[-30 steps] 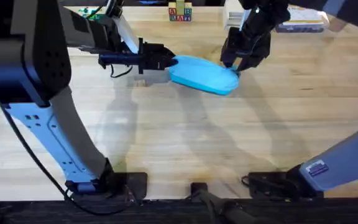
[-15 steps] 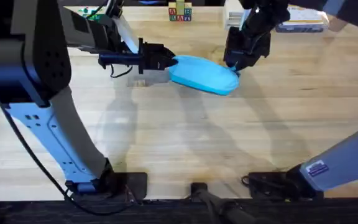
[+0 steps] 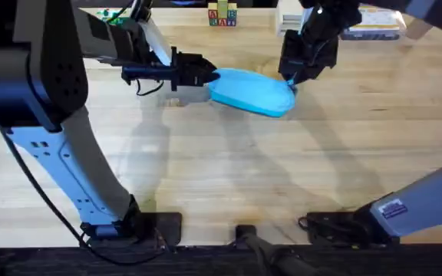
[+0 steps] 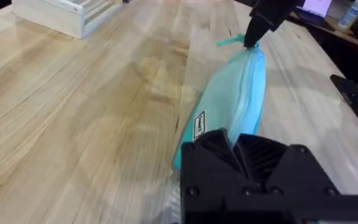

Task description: Unzip the bag, pick up the pens from the table one at a time and place them inside, then zip the bag closed.

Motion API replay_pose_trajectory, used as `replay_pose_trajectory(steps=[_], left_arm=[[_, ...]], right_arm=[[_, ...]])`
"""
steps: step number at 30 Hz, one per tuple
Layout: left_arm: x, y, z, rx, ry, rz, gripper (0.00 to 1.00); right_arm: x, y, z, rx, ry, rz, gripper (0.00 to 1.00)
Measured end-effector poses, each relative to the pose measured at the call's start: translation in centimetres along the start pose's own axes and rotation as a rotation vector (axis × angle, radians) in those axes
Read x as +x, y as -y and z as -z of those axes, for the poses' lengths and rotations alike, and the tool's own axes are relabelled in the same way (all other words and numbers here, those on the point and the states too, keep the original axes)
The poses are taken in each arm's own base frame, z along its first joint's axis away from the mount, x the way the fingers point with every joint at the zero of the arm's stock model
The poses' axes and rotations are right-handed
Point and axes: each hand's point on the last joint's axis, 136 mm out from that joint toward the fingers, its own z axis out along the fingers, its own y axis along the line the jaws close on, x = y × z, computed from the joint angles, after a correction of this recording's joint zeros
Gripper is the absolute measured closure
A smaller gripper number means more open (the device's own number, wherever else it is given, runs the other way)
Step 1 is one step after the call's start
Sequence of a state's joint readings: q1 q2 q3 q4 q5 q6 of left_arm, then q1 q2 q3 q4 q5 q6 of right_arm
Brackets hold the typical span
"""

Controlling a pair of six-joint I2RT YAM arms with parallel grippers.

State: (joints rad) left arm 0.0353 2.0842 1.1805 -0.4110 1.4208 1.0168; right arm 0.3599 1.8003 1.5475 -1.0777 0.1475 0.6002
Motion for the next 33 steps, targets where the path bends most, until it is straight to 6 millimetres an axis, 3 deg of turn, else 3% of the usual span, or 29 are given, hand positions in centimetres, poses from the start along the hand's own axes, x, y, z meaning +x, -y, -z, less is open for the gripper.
replay_pose_trajectory(steps=[6,17,22,33], left_arm=[[0.0,0.0,0.0,0.0,0.0,-0.002,0.959],[0.0,0.0,0.0,0.0,0.001,-0.002,0.959],[0.0,0.0,-0.1,0.002,0.0,-0.002,0.959],[-0.1,0.1,-0.1,0.005,0.003,-0.002,0.959]], right_arm=[[-0.1,0.2,1.5,-0.01,0.037,0.011,0.968],[0.4,1.1,1.6,0.02,0.015,0.018,0.968],[1.0,2.6,-0.7,0.057,-0.009,-0.02,0.967],[1.5,5.6,-2.8,0.07,-0.073,-0.091,0.967]])
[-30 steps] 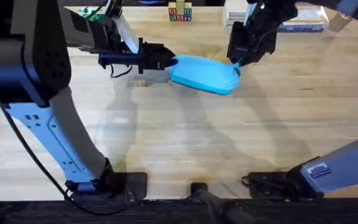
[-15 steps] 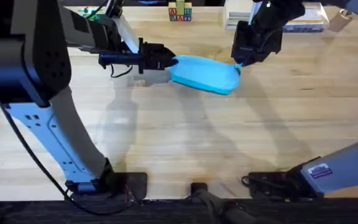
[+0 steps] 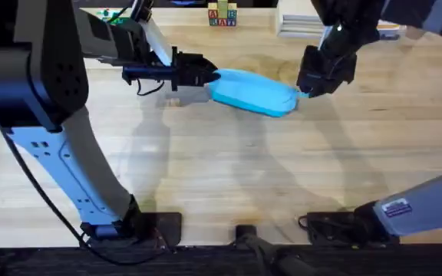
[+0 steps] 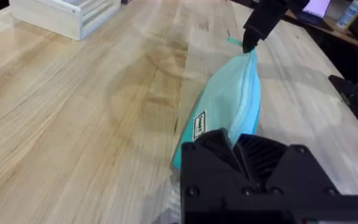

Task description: Unzip the bag, pick up the pens from the table one at a time and place them inside, then zip the bag closed.

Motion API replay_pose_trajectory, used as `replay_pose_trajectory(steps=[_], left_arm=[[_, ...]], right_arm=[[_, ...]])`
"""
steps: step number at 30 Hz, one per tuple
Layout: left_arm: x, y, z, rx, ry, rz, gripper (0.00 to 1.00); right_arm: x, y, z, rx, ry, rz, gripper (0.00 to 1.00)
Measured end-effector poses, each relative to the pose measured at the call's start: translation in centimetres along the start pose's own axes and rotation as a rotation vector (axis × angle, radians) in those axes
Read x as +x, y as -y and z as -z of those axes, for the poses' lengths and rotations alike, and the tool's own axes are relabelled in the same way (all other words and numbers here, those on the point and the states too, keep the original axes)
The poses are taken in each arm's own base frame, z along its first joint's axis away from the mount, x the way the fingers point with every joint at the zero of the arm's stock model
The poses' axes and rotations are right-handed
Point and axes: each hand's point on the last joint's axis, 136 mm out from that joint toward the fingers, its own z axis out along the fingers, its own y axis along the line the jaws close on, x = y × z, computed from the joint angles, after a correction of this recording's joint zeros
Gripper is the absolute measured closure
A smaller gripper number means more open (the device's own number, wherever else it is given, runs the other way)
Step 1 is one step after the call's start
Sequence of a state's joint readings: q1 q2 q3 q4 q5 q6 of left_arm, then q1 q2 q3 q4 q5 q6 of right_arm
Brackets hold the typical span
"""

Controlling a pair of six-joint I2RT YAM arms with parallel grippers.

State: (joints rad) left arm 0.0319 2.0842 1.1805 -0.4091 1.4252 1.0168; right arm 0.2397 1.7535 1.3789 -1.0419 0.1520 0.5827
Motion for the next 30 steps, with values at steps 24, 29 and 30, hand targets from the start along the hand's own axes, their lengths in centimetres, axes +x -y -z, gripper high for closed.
replay_pose_trajectory(steps=[24,29,30], left_arm=[[0.1,-0.1,0.2,-0.006,-0.001,0.003,0.959],[0.1,-0.1,0.2,-0.007,-0.002,0.003,0.959],[0.1,-0.1,0.2,-0.007,-0.002,0.003,0.959]], right_arm=[[0.7,10.6,-3.4,0.161,-0.13,-0.129,0.968],[0.8,10.8,-3.3,0.171,-0.13,-0.116,0.967],[0.7,10.8,-3.3,0.17,-0.128,-0.116,0.968]])
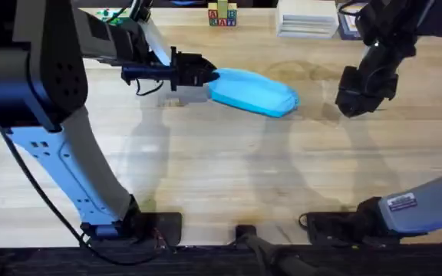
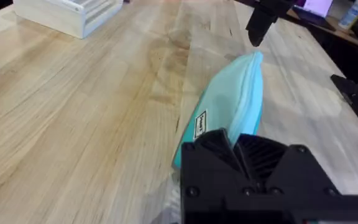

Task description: Unzip the bag, pick up the pens from the table one at a time and place them inside, then zip the bag closed.

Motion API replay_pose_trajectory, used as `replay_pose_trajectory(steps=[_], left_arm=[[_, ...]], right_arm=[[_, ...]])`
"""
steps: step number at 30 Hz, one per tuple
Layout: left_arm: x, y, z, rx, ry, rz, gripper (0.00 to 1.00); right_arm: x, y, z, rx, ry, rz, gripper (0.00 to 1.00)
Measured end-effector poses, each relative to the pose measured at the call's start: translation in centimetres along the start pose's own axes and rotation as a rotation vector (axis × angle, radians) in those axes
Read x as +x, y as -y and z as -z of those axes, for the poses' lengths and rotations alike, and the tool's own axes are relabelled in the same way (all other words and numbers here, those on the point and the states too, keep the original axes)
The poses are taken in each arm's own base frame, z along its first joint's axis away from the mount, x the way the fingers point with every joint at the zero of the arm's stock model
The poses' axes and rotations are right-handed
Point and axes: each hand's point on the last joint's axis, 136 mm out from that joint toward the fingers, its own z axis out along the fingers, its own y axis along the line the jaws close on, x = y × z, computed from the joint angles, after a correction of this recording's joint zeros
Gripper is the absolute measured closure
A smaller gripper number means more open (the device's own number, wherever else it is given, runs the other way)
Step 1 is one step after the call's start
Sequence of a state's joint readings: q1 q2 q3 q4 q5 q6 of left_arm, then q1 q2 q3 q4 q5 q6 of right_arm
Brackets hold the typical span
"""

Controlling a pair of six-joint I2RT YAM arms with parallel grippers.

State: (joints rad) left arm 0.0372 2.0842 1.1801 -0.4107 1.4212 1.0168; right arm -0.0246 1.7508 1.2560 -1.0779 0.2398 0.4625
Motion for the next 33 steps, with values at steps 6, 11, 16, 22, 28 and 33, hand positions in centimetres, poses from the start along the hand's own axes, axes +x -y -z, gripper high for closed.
replay_pose_trajectory(steps=[6,11,16,22,28,33], left_arm=[[0.0,0.0,0.0,0.0,0.0,0.0,0.959],[0.0,0.0,0.0,0.0,0.0,0.0,0.959],[0.0,0.0,0.0,0.0,0.0,0.0,0.959],[0.0,0.0,0.0,0.0,0.0,0.0,0.959],[0.0,0.0,0.0,0.0,0.0,0.0,0.959],[0.0,0.0,0.0,0.0,0.0,0.0,0.96]], right_arm=[[-0.1,0.2,2.8,-0.044,0.092,-0.008,0.968],[0.8,0.1,9.2,-0.145,0.302,0.052,0.968],[3.5,-0.3,14.2,-0.235,0.461,0.144,0.969],[7.1,-2.0,17.7,-0.337,0.573,0.317,0.97],[9.8,-3.9,19.1,-0.42,0.603,0.468,0.899],[11.1,-5.0,19.4,-0.445,0.605,0.545,0.213]])
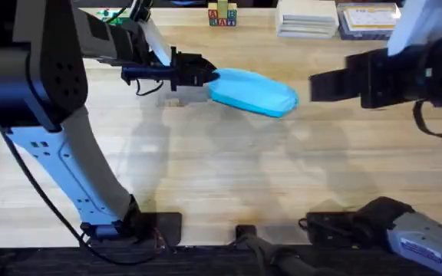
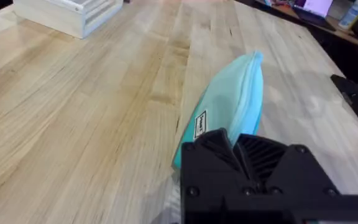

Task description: Unzip the bag, pick up the pens from the table one at a time and place them inside, then zip the bag closed.

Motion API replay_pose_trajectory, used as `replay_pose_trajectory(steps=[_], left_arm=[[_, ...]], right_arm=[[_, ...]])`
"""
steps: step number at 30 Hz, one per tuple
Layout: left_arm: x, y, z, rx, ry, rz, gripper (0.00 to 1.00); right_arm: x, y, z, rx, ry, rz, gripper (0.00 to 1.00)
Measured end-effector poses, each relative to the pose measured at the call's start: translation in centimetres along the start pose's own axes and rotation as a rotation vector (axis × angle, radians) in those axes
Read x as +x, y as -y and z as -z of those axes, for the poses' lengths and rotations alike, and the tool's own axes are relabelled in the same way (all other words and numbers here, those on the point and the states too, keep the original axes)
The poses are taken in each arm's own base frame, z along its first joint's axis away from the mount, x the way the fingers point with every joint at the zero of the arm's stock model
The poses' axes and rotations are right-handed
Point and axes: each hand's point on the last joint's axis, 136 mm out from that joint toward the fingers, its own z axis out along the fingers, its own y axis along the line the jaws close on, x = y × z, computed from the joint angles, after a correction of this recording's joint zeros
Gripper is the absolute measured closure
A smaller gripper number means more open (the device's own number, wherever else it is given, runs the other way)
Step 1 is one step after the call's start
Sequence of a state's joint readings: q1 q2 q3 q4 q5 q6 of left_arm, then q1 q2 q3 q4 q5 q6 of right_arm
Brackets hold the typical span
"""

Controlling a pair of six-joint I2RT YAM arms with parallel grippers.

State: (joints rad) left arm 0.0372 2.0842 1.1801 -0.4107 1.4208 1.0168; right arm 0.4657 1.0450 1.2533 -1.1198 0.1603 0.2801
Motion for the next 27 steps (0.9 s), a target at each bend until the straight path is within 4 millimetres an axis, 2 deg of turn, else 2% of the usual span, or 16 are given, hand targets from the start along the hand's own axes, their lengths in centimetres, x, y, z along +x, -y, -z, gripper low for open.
replay_pose_trajectory(steps=[1,2,9,10,12,15,16,18,27], left_arm=[[0.0,0.0,0.0,0.0,0.0,0.0,0.959],[0.0,0.0,0.0,0.0,0.0,0.0,0.959],[0.01,0.0,0.0,0.0,0.0,0.0,0.959],[0.0,-0.01,0.0,0.0,0.0,-0.001,0.922],[-0.04,-0.06,0.06,-0.002,0.001,-0.005,0.656],[-0.04,-0.18,0.29,-0.007,0.003,-0.002,0.166],[-0.05,-0.21,0.38,-0.009,0.005,0.001,0.051],[-0.04,-0.27,0.47,-0.012,0.005,0.001,0.011],[-0.09,-0.3,0.52,-0.013,0.007,-0.002,0.006]], right_arm=[[0.03,-0.09,0.02,-0.002,0.0,0.004,0.083],[0.04,-0.13,0.02,-0.003,-0.001,0.009,0.021],[0.04,-0.14,0.0,-0.003,-0.001,0.012,0.005],[0.04,-0.14,0.0,-0.003,-0.001,0.013,0.004],[0.04,-0.14,0.0,-0.004,-0.001,0.013,0.004],[0.12,-0.11,0.0,-0.002,-0.004,0.013,0.005],[0.15,-0.11,0.0,-0.002,-0.006,0.013,0.004],[0.18,-0.1,0.0,-0.002,-0.007,0.014,0.005],[0.18,-0.09,0.0,-0.002,-0.007,0.014,0.005]])
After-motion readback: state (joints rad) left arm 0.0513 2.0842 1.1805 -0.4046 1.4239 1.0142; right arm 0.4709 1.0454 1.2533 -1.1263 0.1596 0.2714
